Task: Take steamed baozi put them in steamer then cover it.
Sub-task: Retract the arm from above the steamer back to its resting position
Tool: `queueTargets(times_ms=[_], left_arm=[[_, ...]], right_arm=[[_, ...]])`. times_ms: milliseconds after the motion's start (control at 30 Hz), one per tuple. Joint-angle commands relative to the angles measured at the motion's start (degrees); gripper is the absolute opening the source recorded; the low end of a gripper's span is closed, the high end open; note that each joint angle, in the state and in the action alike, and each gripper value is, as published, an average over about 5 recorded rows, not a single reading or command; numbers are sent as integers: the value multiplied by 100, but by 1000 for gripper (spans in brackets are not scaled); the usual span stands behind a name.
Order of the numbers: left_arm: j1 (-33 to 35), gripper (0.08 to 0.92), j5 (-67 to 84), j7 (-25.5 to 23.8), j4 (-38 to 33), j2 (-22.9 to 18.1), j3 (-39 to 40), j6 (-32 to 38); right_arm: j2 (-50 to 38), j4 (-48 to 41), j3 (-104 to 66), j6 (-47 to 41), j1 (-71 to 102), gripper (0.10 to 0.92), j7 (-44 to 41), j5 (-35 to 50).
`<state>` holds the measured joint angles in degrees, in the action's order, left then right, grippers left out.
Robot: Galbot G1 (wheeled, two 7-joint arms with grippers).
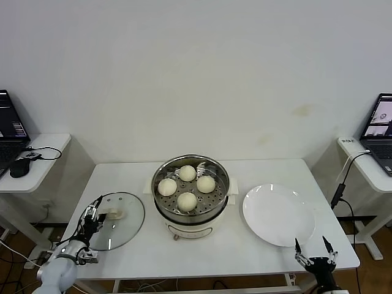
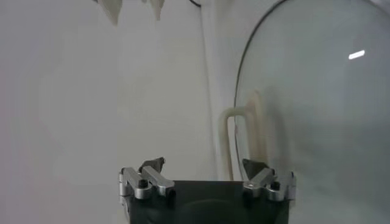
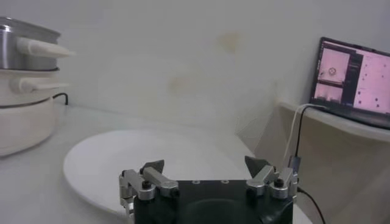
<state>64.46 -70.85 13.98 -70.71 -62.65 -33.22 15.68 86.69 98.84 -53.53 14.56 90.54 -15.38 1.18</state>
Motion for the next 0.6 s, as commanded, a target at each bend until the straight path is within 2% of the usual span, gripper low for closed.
queueTargets(times_ms=[33, 133, 600], left_arm=[[-116, 820, 168, -47, 131, 11, 99, -28], [-120, 778, 224, -85, 121, 20, 130, -28], [-191, 377, 370, -147, 269, -43, 240, -62]], right_arm=[[13, -41, 49, 8, -3, 823, 1, -62], [21, -60, 81, 7, -11, 823, 0, -88], [40, -94, 148, 32, 4, 823, -17, -171]])
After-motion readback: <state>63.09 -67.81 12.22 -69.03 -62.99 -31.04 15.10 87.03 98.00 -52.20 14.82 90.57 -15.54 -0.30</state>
